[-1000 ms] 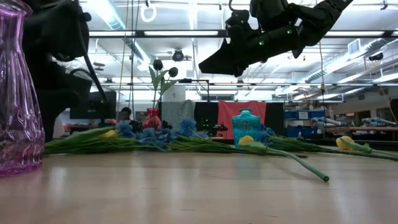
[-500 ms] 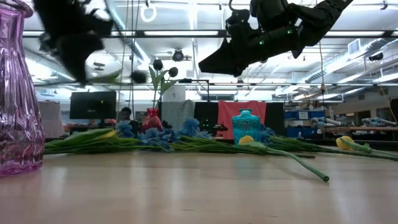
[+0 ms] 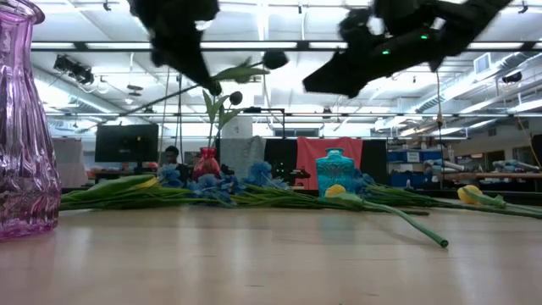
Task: Sort flowers into vase by color
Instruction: Put the black tulip into the red vase
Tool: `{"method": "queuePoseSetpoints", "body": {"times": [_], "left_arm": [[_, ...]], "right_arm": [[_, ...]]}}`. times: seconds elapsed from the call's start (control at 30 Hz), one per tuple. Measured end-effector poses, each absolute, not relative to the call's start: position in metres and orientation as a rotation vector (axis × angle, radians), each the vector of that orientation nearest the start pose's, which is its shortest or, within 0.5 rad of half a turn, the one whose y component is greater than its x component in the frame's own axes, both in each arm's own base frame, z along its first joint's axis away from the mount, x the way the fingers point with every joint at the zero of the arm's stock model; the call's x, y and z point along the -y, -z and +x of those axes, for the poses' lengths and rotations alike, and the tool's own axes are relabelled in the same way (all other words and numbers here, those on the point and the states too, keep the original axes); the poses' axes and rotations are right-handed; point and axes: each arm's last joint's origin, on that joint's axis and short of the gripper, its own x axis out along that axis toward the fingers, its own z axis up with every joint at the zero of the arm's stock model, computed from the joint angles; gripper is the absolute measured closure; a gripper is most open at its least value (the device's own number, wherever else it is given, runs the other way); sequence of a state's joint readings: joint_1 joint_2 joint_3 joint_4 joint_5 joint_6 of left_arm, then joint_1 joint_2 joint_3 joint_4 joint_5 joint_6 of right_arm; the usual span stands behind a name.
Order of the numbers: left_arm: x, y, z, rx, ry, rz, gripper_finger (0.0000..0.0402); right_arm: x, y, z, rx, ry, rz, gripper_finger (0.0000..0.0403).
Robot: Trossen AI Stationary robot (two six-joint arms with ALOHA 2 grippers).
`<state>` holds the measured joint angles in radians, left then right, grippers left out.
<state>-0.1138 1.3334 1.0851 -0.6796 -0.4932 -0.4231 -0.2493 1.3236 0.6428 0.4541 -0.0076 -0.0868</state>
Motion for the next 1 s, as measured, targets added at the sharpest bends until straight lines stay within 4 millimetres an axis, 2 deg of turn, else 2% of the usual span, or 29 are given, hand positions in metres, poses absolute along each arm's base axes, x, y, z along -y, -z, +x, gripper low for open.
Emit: {"method": "queuePoseSetpoints", "body": {"times": [0.17, 0.33, 0.5, 0.73, 1.0], "left_arm": [[-0.015, -0.291, 0.276, -0.714, -0.531, -0.064, 0.0377], [-0.039, -0.295, 0.280, -0.667, -0.516, 0.016, 0.0377], [-0.058, -0.289, 0.281, -0.629, -0.485, 0.043, 0.0377], [-0.092, -0.286, 0.276, -0.562, -0.574, 0.059, 0.0377], [-0.106, -0.298, 0.279, -0.415, -0.589, 0.200, 0.0377]], "right_arm": [[0.069, -0.231, 0.230, -0.031, 0.255, -0.075, 0.0206], [0.067, -0.226, 0.208, 0.063, 0.242, -0.065, 0.0206], [0.066, -0.222, 0.206, 0.050, 0.225, -0.039, 0.0206], [0.061, -0.217, 0.210, 0.031, 0.161, 0.033, 0.0206], [0.058, -0.216, 0.211, 0.025, 0.160, 0.045, 0.0206]]}}
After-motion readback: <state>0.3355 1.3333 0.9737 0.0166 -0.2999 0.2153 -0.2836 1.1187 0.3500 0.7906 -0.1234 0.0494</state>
